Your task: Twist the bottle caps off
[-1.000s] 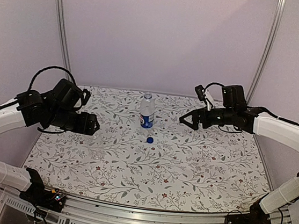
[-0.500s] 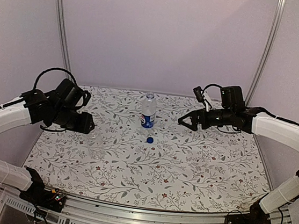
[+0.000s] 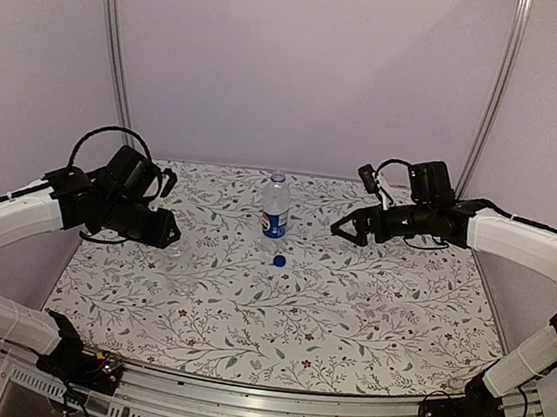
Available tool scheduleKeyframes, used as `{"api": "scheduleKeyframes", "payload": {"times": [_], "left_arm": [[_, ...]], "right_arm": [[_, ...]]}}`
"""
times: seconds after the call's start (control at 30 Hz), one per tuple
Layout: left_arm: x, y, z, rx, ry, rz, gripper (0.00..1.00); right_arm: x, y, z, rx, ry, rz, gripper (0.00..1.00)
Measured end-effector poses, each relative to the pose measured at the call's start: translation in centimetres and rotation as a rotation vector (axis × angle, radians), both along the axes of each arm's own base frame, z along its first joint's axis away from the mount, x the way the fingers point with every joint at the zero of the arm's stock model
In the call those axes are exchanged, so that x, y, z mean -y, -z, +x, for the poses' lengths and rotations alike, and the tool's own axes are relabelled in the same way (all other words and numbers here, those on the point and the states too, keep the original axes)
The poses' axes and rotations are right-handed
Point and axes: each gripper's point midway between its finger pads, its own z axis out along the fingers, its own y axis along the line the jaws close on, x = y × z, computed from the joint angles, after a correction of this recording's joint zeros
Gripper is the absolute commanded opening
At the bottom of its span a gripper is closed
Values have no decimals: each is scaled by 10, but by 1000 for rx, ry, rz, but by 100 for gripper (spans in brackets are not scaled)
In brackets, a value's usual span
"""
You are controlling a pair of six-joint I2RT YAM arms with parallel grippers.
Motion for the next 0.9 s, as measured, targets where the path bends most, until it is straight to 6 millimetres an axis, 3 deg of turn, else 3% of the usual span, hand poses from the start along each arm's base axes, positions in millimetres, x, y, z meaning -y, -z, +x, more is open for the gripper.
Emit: {"api": "scheduleKeyframes", "payload": {"times": [0.23, 0.47, 0.63, 0.77, 0.9], "left_arm": [[4, -2, 1, 10, 36, -6, 6], [29, -18, -8, 6, 184, -86, 3], [61, -62, -9, 71, 339, -209, 1], [92, -106, 1, 141, 455, -307, 0], [119, -127, 9, 160, 545, -368, 0]], "right_arm": [[0, -1, 1, -2, 3, -3, 99], [0, -10, 4, 20, 12, 1, 99], [-9, -28, -1, 61, -31, 34, 99], [-30, -51, -16, 135, -135, 64, 99], [-52, -72, -40, 222, -265, 97, 97]]}}
